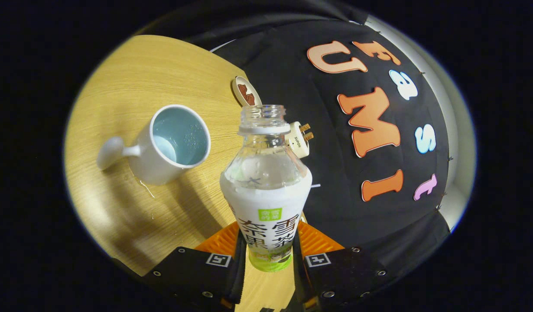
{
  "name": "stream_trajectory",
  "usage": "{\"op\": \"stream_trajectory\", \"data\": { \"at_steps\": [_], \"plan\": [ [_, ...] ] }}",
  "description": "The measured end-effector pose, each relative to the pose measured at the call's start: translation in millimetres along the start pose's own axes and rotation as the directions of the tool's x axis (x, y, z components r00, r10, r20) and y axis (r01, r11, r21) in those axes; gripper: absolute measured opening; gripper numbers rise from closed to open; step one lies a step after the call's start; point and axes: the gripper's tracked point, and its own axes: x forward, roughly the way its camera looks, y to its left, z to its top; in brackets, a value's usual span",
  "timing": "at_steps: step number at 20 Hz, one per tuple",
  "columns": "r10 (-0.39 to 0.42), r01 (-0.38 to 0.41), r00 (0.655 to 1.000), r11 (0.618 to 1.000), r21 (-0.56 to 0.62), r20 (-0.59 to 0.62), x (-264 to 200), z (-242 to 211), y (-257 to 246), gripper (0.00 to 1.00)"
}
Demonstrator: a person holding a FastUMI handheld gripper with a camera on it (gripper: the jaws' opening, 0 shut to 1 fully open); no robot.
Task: Take the bottle from table, then pour the juice into the cup, finally place the bottle on the coaster
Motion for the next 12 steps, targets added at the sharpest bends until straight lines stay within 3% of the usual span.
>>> {"op": "stream_trajectory", "data": {
  "at_steps": [12],
  "plan": [
    [-0.027,0.028,1.0,0.965,-0.259,0.011,12,-3,-1,0.48]
  ]
}}
